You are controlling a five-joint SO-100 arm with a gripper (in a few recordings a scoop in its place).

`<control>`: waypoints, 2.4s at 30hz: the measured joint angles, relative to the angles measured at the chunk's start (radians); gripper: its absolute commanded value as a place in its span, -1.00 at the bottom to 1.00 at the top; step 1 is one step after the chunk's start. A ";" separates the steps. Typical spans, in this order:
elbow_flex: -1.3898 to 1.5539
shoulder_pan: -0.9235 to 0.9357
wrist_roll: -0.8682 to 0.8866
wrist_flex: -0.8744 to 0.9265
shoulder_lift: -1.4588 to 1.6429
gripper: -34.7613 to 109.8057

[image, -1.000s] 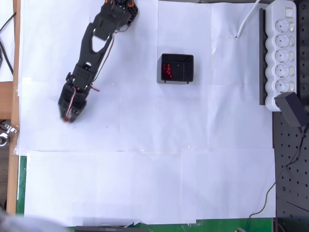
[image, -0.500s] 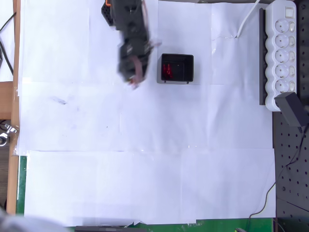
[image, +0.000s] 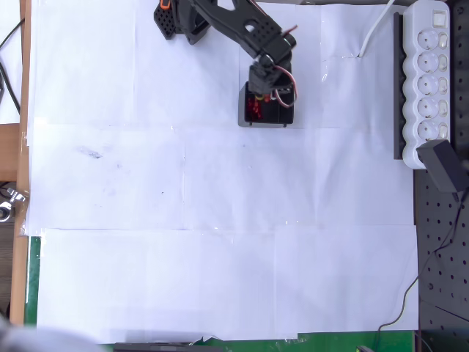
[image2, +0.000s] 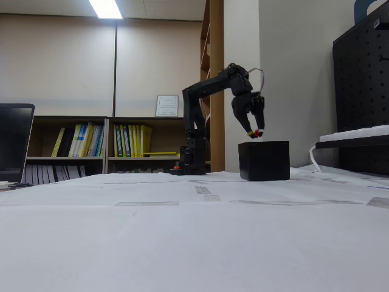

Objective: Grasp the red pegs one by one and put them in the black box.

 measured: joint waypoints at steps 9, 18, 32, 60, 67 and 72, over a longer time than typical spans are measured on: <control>-0.040 0.052 -0.014 -0.100 0.032 -0.19; 0.078 0.092 -0.020 0.043 -0.167 -0.17; -0.451 0.655 0.459 -0.083 -0.778 -0.47; -1.454 0.758 0.614 -0.087 -1.566 -0.52; -1.454 0.749 0.594 -0.029 -1.597 -0.44; -1.454 0.749 0.618 -0.014 -1.598 -0.44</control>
